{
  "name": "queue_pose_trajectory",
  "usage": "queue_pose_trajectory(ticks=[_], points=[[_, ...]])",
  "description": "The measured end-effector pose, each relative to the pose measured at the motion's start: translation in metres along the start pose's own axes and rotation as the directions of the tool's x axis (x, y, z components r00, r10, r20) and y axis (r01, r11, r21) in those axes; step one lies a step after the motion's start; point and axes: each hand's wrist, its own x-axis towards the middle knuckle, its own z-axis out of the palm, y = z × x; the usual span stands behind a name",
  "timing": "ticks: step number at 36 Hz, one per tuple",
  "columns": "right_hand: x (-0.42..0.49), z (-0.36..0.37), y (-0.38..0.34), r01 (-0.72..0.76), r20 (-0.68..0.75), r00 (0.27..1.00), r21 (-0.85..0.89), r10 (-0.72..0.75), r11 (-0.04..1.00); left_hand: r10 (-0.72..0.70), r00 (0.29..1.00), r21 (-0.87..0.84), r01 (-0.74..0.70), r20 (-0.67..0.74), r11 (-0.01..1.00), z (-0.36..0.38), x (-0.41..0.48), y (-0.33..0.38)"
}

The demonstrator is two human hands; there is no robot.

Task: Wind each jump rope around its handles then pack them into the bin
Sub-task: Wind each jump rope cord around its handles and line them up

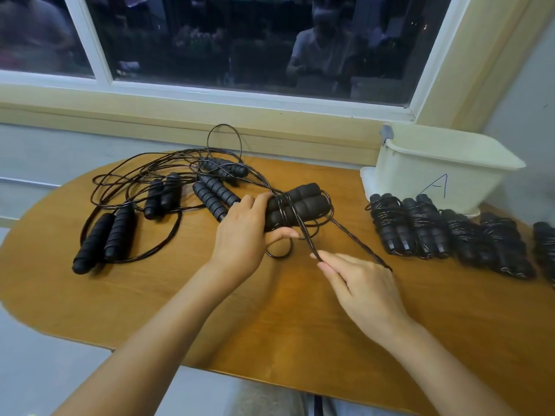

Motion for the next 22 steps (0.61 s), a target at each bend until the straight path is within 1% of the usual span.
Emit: queue_pose_trajectory(ticks=[2, 4, 6, 8, 10, 13, 16, 20, 22], points=[[-0.002, 0.007, 0.0, 0.005, -0.004, 1.0, -0.041, -0.005, 0.999, 0.013, 1.0, -0.108, -0.015, -0.017, 0.994, 0.002, 0.0, 0.002], [-0.003, 0.013, -0.002, 0.041, -0.017, 0.999, -0.056, -0.042, 0.998, 0.03, 0.999, -0.173, -0.037, -0.039, 0.984, 0.002, -0.001, 0.006], [-0.003, 0.02, -0.005, 0.094, -0.069, 0.992, -0.106, -0.102, 0.99, 0.038, 0.998, -0.21, -0.049, -0.057, 0.977, -0.001, -0.002, 0.01], [-0.002, 0.026, -0.007, 0.132, -0.118, 0.98, -0.2, -0.158, 0.971, 0.052, 0.997, -0.223, -0.063, -0.055, 0.973, -0.002, -0.003, 0.013], [-0.003, 0.031, -0.007, 0.145, -0.142, 0.972, -0.275, -0.189, 0.95, 0.078, 0.996, -0.213, -0.086, -0.044, 0.973, 0.001, -0.006, 0.015], [-0.007, 0.037, -0.002, 0.185, -0.135, 0.962, -0.325, -0.239, 0.928, 0.097, 0.993, -0.187, -0.107, -0.062, 0.977, 0.005, -0.009, 0.015], [-0.011, 0.042, 0.003, 0.211, -0.107, 0.961, -0.311, -0.255, 0.927, 0.085, 0.992, -0.159, -0.099, -0.095, 0.982, 0.009, -0.008, 0.011], [-0.015, 0.045, 0.014, 0.203, -0.094, 0.967, -0.274, -0.236, 0.94, 0.061, 0.989, -0.076, -0.072, -0.138, 0.995, 0.01, -0.007, 0.009], [-0.017, 0.042, 0.023, 0.222, -0.082, 0.965, -0.261, -0.251, 0.939, 0.033, 0.985, -0.071, -0.045, -0.168, 0.996, 0.008, -0.005, 0.006]])
